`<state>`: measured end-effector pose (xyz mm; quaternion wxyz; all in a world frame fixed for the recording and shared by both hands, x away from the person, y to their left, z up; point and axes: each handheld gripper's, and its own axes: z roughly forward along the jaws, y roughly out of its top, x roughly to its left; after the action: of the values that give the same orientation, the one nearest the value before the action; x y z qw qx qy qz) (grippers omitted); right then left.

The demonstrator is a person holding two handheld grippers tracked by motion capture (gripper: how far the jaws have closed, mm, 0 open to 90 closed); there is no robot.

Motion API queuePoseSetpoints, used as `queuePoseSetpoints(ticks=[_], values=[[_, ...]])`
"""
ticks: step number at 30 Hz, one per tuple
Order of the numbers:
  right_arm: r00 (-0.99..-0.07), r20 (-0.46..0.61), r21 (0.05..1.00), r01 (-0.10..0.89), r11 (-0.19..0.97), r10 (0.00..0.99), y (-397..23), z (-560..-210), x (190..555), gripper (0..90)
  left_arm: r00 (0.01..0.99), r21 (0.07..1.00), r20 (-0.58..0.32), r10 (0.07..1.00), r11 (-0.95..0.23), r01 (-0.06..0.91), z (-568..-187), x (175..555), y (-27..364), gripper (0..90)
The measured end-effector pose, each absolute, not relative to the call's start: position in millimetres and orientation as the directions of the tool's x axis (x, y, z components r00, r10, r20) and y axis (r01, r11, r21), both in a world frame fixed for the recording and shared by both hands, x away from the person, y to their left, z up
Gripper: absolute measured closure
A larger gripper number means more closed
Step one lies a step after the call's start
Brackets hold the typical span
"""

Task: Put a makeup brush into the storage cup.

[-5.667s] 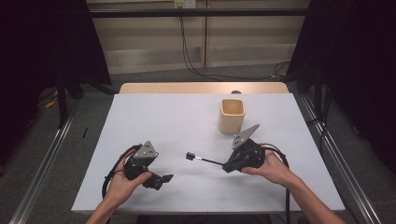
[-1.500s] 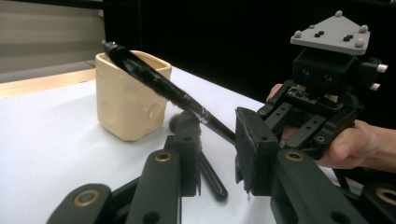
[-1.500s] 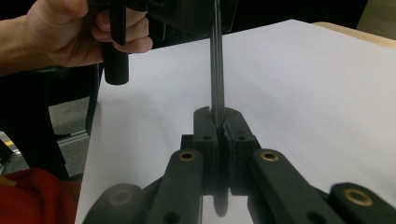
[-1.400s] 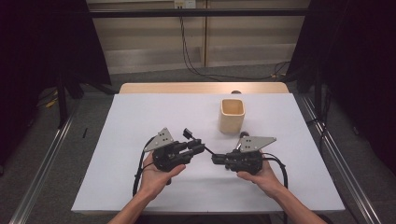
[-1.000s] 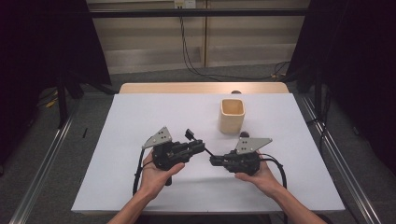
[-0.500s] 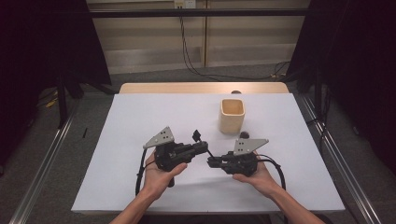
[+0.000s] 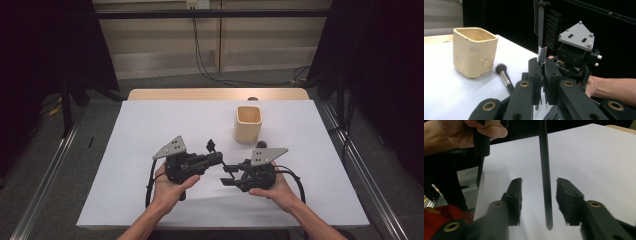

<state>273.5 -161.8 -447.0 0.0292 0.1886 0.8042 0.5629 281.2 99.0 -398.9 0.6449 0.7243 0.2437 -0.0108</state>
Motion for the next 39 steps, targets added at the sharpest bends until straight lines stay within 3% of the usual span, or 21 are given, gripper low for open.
queuePoseSetpoints(ticks=[7, 12, 29, 39], values=[[-0.902, 0.208, 0.908, 0.322, 0.269, 0.378, -168.7, -444.4, 277.0, 24.1, 0.879, 0.931, -0.315, 0.359, -0.061, 0.359, -396.0, 283.0, 104.9, 85.9], [-0.91, 0.204, 0.913, 0.31, 0.264, 0.362, -173.0, -443.2, 276.3, 9.6, 0.877, 0.93, -0.311, 0.365, -0.075, 0.361, -392.3, 284.7, 109.4, 85.9], [-0.885, 0.199, 0.915, 0.321, 0.244, 0.42, -187.4, -442.8, 276.2, 9.9, 0.858, 0.914, -0.298, 0.418, -0.133, 0.383, -381.0, 292.9, 130.8, 85.9], [-0.884, 0.193, 0.917, 0.316, 0.241, 0.426, -186.9, -442.0, 277.8, 9.9, 0.876, 0.907, -0.251, 0.412, -0.215, 0.361, -373.6, 291.0, 121.8, 85.9]])
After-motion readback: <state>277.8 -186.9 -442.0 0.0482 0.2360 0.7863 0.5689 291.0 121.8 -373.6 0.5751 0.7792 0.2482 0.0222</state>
